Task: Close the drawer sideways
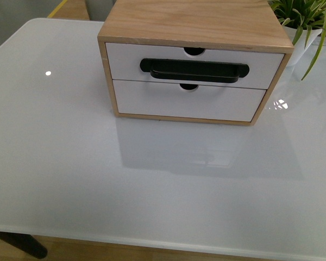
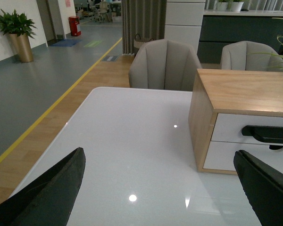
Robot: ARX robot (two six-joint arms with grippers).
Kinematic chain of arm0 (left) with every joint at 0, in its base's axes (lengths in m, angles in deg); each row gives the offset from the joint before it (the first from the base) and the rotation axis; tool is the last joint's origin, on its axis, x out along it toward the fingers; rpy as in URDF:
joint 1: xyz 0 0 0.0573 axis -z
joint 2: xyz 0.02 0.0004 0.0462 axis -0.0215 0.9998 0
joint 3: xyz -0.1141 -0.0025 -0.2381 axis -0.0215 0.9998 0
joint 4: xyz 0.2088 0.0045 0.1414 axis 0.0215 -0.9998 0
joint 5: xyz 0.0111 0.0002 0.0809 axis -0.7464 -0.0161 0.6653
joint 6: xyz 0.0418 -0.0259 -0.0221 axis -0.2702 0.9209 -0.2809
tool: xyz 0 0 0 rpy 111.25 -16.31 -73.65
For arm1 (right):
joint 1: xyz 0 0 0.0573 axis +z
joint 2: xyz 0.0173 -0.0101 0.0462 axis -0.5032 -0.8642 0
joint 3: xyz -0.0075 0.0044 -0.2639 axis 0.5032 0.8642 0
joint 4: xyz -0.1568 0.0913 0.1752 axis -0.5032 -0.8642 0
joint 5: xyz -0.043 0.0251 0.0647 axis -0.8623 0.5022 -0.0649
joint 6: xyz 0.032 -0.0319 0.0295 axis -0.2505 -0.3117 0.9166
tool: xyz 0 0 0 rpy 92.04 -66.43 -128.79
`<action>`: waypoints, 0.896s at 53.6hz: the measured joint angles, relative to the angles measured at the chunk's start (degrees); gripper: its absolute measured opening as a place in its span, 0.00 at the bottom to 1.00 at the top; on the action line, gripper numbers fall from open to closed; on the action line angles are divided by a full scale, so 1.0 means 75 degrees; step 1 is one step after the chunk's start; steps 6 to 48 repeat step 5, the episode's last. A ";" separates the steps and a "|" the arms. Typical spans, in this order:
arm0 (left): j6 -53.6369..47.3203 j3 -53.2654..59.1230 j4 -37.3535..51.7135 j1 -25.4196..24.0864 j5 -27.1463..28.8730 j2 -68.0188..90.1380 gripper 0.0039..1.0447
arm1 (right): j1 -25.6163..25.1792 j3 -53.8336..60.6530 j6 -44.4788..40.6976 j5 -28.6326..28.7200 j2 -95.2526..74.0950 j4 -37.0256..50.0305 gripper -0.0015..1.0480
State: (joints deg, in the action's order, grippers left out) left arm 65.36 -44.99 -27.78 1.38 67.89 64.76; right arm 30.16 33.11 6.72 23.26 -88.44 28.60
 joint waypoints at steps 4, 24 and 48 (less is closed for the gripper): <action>0.0000 0.0000 0.0000 0.0000 0.0000 0.0000 0.92 | 0.0000 0.0000 0.0000 0.0000 0.0000 0.0000 0.91; 0.0000 0.0000 0.0000 0.0000 0.0000 0.0000 0.92 | 0.0000 0.0000 0.0000 0.0000 0.0000 0.0000 0.91; 0.0000 0.0000 0.0000 0.0000 0.0000 0.0000 0.92 | 0.0000 0.0000 0.0000 0.0000 0.0000 0.0000 0.91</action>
